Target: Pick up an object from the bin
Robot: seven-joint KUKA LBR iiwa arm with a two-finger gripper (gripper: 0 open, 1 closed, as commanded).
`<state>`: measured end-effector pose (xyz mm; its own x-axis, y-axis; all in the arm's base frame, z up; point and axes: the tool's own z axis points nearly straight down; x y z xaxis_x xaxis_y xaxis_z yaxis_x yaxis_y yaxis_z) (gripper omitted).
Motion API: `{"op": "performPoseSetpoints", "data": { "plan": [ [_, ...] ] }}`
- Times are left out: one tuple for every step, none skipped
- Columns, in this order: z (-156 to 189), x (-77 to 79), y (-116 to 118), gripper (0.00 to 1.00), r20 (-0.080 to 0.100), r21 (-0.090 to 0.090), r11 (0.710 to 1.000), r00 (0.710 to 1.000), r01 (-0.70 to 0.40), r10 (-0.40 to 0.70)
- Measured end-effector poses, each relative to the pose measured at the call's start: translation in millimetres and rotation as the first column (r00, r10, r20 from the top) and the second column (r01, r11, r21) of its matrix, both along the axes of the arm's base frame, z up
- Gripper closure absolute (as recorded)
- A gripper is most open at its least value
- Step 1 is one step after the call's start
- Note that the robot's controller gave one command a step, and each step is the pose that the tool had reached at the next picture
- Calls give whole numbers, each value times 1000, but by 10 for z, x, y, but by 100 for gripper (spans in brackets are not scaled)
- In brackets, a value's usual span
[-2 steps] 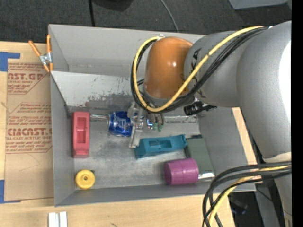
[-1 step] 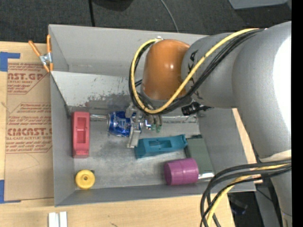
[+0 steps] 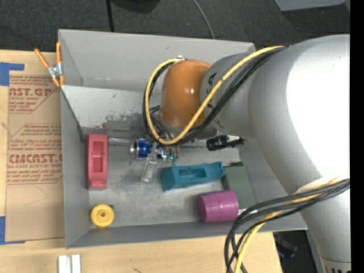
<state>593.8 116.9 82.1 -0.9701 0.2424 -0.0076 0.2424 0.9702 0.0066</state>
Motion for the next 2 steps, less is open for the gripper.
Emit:
{"op": "performPoseSetpoints", "data": {
  "plan": [
    [-212,-29,-31,100,8,4,996,996,88,-89],
    [-190,-44,-41,100,6,3,995,995,101,-101]
  ]
}}
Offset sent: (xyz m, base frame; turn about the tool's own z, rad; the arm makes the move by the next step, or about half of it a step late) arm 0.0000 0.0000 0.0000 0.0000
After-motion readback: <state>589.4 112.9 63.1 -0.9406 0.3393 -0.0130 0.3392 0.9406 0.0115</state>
